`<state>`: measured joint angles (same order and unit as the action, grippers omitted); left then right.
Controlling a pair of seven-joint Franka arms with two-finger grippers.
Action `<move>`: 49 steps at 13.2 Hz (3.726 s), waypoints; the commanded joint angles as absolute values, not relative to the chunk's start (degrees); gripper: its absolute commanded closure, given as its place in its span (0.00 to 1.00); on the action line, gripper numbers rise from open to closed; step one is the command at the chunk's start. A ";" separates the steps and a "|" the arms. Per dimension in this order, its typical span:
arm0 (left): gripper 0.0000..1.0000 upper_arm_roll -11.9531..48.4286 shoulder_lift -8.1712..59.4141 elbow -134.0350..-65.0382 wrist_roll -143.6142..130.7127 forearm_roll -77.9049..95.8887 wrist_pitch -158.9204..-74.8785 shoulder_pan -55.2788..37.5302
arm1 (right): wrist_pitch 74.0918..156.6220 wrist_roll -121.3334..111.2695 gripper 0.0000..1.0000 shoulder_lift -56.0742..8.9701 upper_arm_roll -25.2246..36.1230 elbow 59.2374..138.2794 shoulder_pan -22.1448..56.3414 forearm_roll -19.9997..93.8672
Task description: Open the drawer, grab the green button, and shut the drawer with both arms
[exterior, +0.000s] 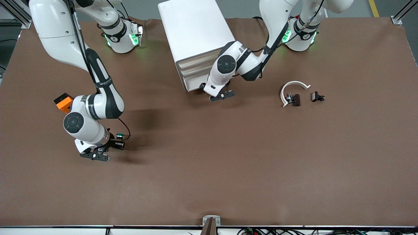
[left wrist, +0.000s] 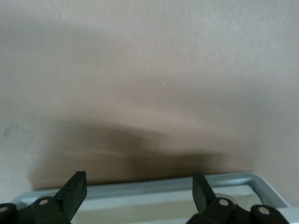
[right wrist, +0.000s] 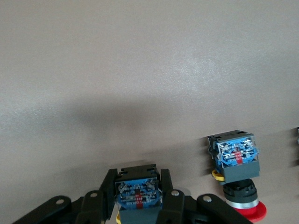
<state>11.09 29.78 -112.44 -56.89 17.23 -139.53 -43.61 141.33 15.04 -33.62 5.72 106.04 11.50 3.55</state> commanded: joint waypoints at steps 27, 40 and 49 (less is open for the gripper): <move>0.00 13.18 21.98 -88.71 -52.74 -7.12 -116.13 -9.42 | 88.34 5.54 0.00 -20.23 5.71 72.16 5.98 -2.91; 0.00 10.38 1.42 -88.95 -19.80 -2.46 -92.40 2.29 | 79.88 -3.52 0.00 -3.28 5.80 80.03 0.09 1.67; 0.00 6.15 -3.95 -90.35 -5.62 -2.46 -82.53 0.18 | 87.45 2.90 0.00 5.98 5.36 92.99 1.50 1.49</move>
